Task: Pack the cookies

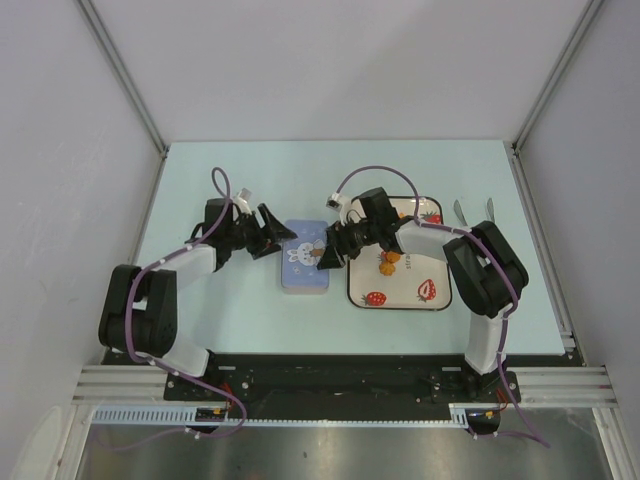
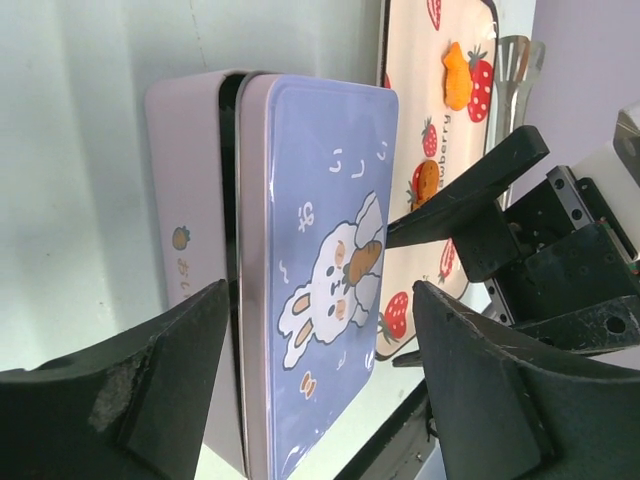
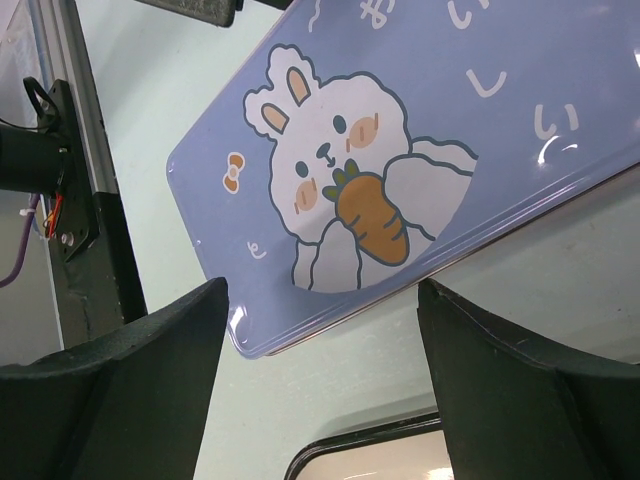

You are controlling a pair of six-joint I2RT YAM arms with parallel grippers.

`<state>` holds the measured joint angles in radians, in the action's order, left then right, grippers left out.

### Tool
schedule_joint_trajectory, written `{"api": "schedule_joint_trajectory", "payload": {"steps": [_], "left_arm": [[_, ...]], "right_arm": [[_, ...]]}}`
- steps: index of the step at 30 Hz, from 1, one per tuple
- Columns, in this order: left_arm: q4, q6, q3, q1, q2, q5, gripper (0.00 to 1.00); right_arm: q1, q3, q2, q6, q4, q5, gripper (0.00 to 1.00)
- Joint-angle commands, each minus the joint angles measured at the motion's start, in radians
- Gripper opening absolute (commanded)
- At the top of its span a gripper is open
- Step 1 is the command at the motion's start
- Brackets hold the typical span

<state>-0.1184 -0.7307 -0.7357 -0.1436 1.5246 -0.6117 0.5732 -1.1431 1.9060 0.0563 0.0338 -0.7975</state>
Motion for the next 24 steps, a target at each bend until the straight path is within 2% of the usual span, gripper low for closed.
{"api": "schedule_joint_trajectory", "payload": {"steps": [1, 12, 24], "left_arm": [[0.02, 0.037, -0.039, 0.007, -0.047, 0.044, 0.8], [0.072, 0.079, -0.05, 0.007, -0.041, 0.121, 0.82], [0.137, 0.116, -0.171, -0.007, 0.157, 0.07, 0.79]], "right_arm": [[0.005, -0.033, -0.032, -0.012, 0.018, 0.003, 0.8], [0.005, -0.041, -0.028, -0.016, 0.012, 0.006, 0.8], [0.007, -0.058, -0.016, -0.027, 0.005, 0.017, 0.8]]}}
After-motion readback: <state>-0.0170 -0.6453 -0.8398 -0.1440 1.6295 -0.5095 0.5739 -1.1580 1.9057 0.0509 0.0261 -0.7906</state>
